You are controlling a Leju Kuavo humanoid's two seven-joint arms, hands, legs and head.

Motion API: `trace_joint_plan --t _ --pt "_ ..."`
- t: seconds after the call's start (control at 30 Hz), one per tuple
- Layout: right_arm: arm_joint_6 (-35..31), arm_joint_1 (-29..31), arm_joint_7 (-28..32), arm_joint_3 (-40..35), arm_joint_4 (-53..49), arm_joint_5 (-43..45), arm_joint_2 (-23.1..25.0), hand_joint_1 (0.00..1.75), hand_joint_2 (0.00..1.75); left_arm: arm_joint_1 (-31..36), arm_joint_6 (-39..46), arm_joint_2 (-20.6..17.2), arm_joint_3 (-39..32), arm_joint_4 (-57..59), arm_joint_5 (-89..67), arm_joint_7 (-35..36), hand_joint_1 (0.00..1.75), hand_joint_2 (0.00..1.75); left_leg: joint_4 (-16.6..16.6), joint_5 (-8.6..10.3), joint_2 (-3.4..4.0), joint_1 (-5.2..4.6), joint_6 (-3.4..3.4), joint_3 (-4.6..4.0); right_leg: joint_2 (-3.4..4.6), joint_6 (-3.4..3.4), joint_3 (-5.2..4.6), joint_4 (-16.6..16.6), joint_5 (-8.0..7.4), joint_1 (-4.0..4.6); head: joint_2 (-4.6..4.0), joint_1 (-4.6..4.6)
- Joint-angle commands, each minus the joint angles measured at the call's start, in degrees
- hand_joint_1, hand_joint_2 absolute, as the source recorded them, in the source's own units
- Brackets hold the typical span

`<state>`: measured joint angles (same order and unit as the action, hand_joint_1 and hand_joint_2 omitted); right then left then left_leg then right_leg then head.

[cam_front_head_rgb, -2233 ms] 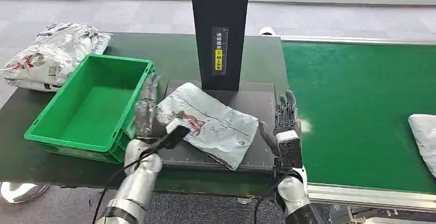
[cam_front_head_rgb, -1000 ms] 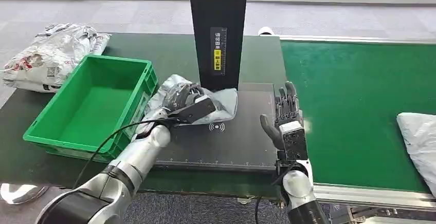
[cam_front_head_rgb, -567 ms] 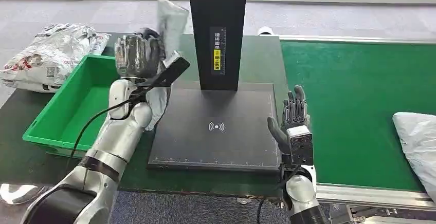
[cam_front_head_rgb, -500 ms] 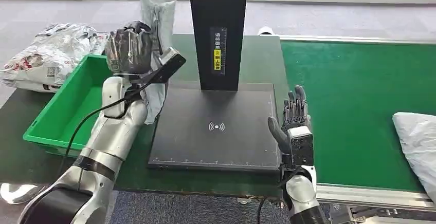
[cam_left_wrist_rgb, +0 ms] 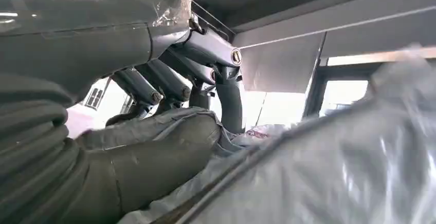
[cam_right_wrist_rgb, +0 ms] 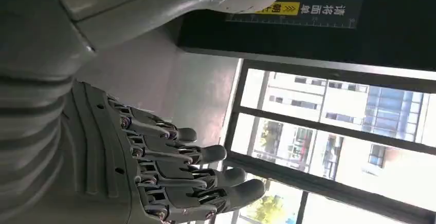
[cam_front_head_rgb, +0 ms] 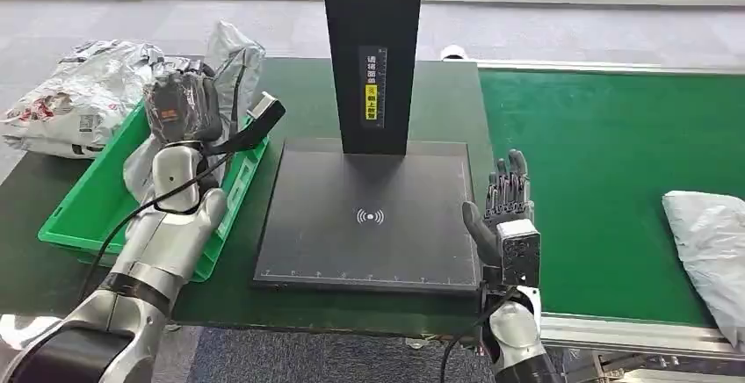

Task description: Moved the parcel from conveyor to table for the left to box.

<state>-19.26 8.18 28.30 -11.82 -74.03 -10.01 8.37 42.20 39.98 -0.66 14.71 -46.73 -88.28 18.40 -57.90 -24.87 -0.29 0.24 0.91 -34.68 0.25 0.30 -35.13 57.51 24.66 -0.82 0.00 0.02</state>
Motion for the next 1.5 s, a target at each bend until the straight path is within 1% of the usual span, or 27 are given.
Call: trace_joint_plan --t 0.03,0.13,0.47,0.5,0.53,0.57,0.67,0.7,0.77,0.8,0.83,0.87,0.93,0.97,1.0,1.03,1.07,1.1,1.13,1.17,1.2,1.23,1.27,1.33,1.37,1.43,1.5 --pt "0.3 1.2 -0.1 1.5 2.6 0.2 -0.5 0.00 1.75 4.0 0.0 -1.1 2.0 7.1 0.0 0.0 1.75 1.75 0.0 -0.03 -0.04 0.05 0.00 0.07 -0.08 -0.04 0.10 0.0 0.04 0.06 0.00 0.00" --pt "0.3 1.2 -0.1 1.5 2.6 0.2 -0.5 0.00 1.75 4.0 0.0 -1.1 2.0 7.1 0.0 0.0 1.75 1.75 0.1 -0.05 -0.02 0.07 0.01 0.15 -0.07 -0.05 0.19 -0.1 0.04 0.09 0.00 0.00" --pt "0.3 1.2 -0.1 1.5 2.6 0.2 -0.5 0.00 1.75 4.0 0.0 -1.1 2.0 7.1 0.0 0.0 1.75 1.75 0.0 -0.03 -0.02 0.06 0.00 0.05 -0.07 -0.02 0.08 0.0 0.02 0.08 0.00 0.00" --pt "0.4 1.3 -0.1 1.4 2.5 0.2 -0.5 0.00 1.75 5.5 -1.8 -2.8 6.5 9.6 -1.7 5.7 1.75 1.75 0.0 -0.03 -0.02 0.04 0.00 0.03 -0.06 -0.02 0.05 0.0 0.02 0.05 0.00 0.00" --pt "0.6 1.3 -0.2 1.5 2.4 0.3 -0.4 0.00 1.75 6.1 -4.3 -1.8 3.6 12.7 -0.2 4.4 1.75 1.75 0.0 -0.04 -0.02 0.08 -0.01 0.09 -0.07 -0.03 0.14 -0.1 0.02 0.09 0.00 0.00" --pt "0.6 1.3 -0.4 1.6 2.2 0.2 -0.3 0.00 1.75 6.9 -4.7 -1.9 1.9 14.8 1.0 2.1 1.75 1.75 0.0 -0.03 -0.01 0.04 0.01 0.05 -0.05 -0.03 0.07 0.0 0.02 0.05 0.00 0.00" --pt "0.6 1.2 -0.5 1.6 2.0 0.2 -0.3 0.00 1.75 7.2 -3.9 -1.9 1.4 15.9 1.2 1.3 1.75 1.75 0.0 -0.03 0.00 0.04 0.01 0.08 -0.03 -0.03 0.09 0.0 0.02 0.05 0.00 0.00" --pt "0.7 1.2 -0.6 1.7 1.8 0.1 -0.2 0.00 1.75 8.3 -6.2 -1.9 1.5 18.7 -1.6 3.5 1.75 1.75 0.1 -0.04 0.02 0.07 0.00 0.15 -0.03 -0.04 0.18 -0.1 0.01 0.09 0.00 0.00" --pt "1.3 1.1 -1.1 2.2 1.3 -0.2 0.0 0.00 1.75 9.9 -13.2 -1.8 -0.7 24.2 -1.7 1.6 1.75 1.75 0.0 -0.05 0.03 0.06 0.01 0.04 -0.01 -0.03 0.05 0.0 0.02 0.08 0.00 0.00" --pt "1.5 1.2 -1.2 2.5 1.1 -0.3 0.0 0.00 1.75 10.3 -15.6 -1.9 -1.2 25.9 -1.0 1.7 1.75 1.75 0.0 -0.05 0.03 0.08 0.01 0.13 -0.02 -0.04 0.14 -0.1 0.03 0.10 0.00 0.00" --pt "2.0 1.3 -1.5 2.7 0.8 -0.5 -0.1 0.00 1.75 10.9 -19.6 -1.4 -3.8 28.0 1.9 -2.6 1.75 1.75 0.0 -0.04 0.00 0.05 0.01 0.12 -0.04 -0.04 0.11 0.0 0.03 0.07 0.00 0.00" --pt "2.3 1.4 -1.6 2.9 0.6 -0.5 -0.3 0.00 1.75 10.9 -21.0 -1.4 -4.4 28.5 2.6 -3.9 1.75 1.75 0.0 -0.03 0.00 0.04 0.01 0.07 -0.04 -0.03 0.08 0.0 0.03 0.05 0.00 0.00" --pt "4.0 1.4 -2.5 3.2 -0.1 -1.1 -0.5 0.00 1.75 10.9 -29.4 -0.8 -10.8 30.7 9.2 -6.9 1.75 1.75 0.0 -0.04 0.08 0.06 0.01 0.10 0.04 -0.03 0.10 0.0 0.00 0.08 0.00 0.00" --pt "4.7 1.4 -2.7 3.4 -0.2 -1.4 -0.4 0.00 1.75 10.4 -30.0 -1.2 -10.7 30.7 8.8 -6.7 1.75 1.75 0.0 -0.05 0.06 0.05 0.00 0.13 0.01 -0.04 0.13 0.0 0.02 0.07 0.00 0.00" --pt "5.3 1.5 -4.0 3.2 0.1 -2.0 -0.5 0.00 1.75 10.3 -31.5 -1.2 -13.7 31.5 11.3 -4.8 0.00 1.75 0.0 -0.05 0.04 0.05 -0.01 0.08 0.00 -0.03 0.08 0.0 0.02 0.07 0.00 0.00" --pt "5.7 1.4 -4.9 3.2 0.1 -2.4 -0.4 0.00 1.75 9.9 -31.1 -1.7 -15.0 31.4 12.0 -4.1 0.00 1.75 0.1 -0.06 0.13 0.05 -0.01 0.16 0.08 -0.04 0.13 -0.1 0.01 0.07 0.00 0.00" --pt "7.6 1.4 -7.1 3.0 0.6 -2.0 -0.5 0.00 1.75 9.4 -28.1 -2.1 -17.8 31.2 14.1 -3.2 0.00 1.75 0.0 -0.07 0.17 0.04 0.00 0.15 0.12 -0.03 0.11 -0.1 0.01 0.06 0.00 0.00" --pt "8.5 1.2 -8.4 3.1 0.9 -2.0 -0.4 0.00 0.00 9.3 -26.4 -2.1 -20.8 31.3 16.5 -4.1 0.00 1.75 0.0 -0.05 0.08 0.03 0.00 0.08 0.05 -0.02 0.06 0.0 0.02 0.04 0.00 0.00" --pt "9.8 1.6 -12.5 1.9 2.6 -4.1 -1.2 0.00 1.75 8.3 -18.3 -1.1 -29.9 27.5 25.5 -8.5 0.00 0.00 0.1 -0.07 0.16 0.05 0.00 0.21 0.11 -0.04 0.17 -0.1 0.01 0.07 0.00 0.00" --pt "9.9 3.2 -12.4 1.8 5.4 -4.3 -0.8 0.00 1.75 9.0 -12.9 -4.2 -33.9 29.6 29.6 -11.8 0.00 0.00 0.0 -0.07 0.19 0.07 0.00 0.14 0.14 -0.03 0.10 -0.1 0.00 0.08 0.00 0.00" --pt "9.5 4.0 -11.6 1.7 6.9 -4.3 -0.6 0.00 1.75 8.9 -12.9 -5.4 -33.6 29.2 28.9 -12.3 0.00 0.00 0.1 -0.08 0.21 0.06 0.00 0.20 0.15 -0.04 0.15 -0.1 0.01 0.08 0.00 0.00" --pt "9.4 4.3 -11.4 1.6 7.4 -4.3 -0.6 0.00 1.75 8.8 -13.1 -5.8 -33.5 29.1 28.5 -12.4 0.00 0.00 0.0 -0.11 0.44 0.08 0.03 0.21 0.39 -0.05 0.08 -0.1 -0.04 0.10 0.00 0.00" --pt "9.4 4.6 -11.4 1.6 7.8 -4.3 -0.5 0.00 1.75 8.8 -13.2 -6.0 -33.1 28.9 28.0 -12.3 0.00 0.00 0.1 -0.07 0.35 0.03 0.03 0.14 0.31 -0.05 0.04 0.0 -0.04 0.03 0.00 0.00" --pt "9.5 4.8 -11.3 1.3 8.0 -4.1 -0.5 0.00 1.75 8.7 -9.7 -5.0 -33.6 27.8 27.5 -13.8 0.00 0.00 0.1 -0.09 0.42 0.14 0.03 0.24 0.35 -0.07 0.17 -0.1 -0.07 0.16 0.00 0.00" --pt "9.1 4.7 -11.3 1.4 7.9 -4.1 -0.3 0.00 1.75 8.6 -6.0 -4.4 -33.6 26.7 27.3 -15.4 0.00 0.00 0.1 -0.07 0.35 0.11 0.05 0.14 0.29 -0.07 0.07 -0.1 -0.04 0.20 0.00 0.00" --pt "9.1 4.6 -11.4 1.3 7.8 -4.1 -0.3 0.00 1.75 9.0 -6.0 -4.1 -33.4 26.8 27.1 -15.2 0.00 0.00 0.1 -0.03 0.19 0.09 0.04 0.15 0.11 -0.08 0.06 -0.1 0.00 0.15 0.00 -0.02" --pt "9.1 4.6 -11.4 1.3 7.8 -4.1 -0.4 0.00 1.75 9.1 -5.9 -4.0 -33.4 26.8 27.1 -15.1 0.00 0.00 0.0 0.03 -0.07 0.12 0.07 -0.05 -0.10 -0.10 -0.01 0.0 0.04 0.26 0.00 0.00"
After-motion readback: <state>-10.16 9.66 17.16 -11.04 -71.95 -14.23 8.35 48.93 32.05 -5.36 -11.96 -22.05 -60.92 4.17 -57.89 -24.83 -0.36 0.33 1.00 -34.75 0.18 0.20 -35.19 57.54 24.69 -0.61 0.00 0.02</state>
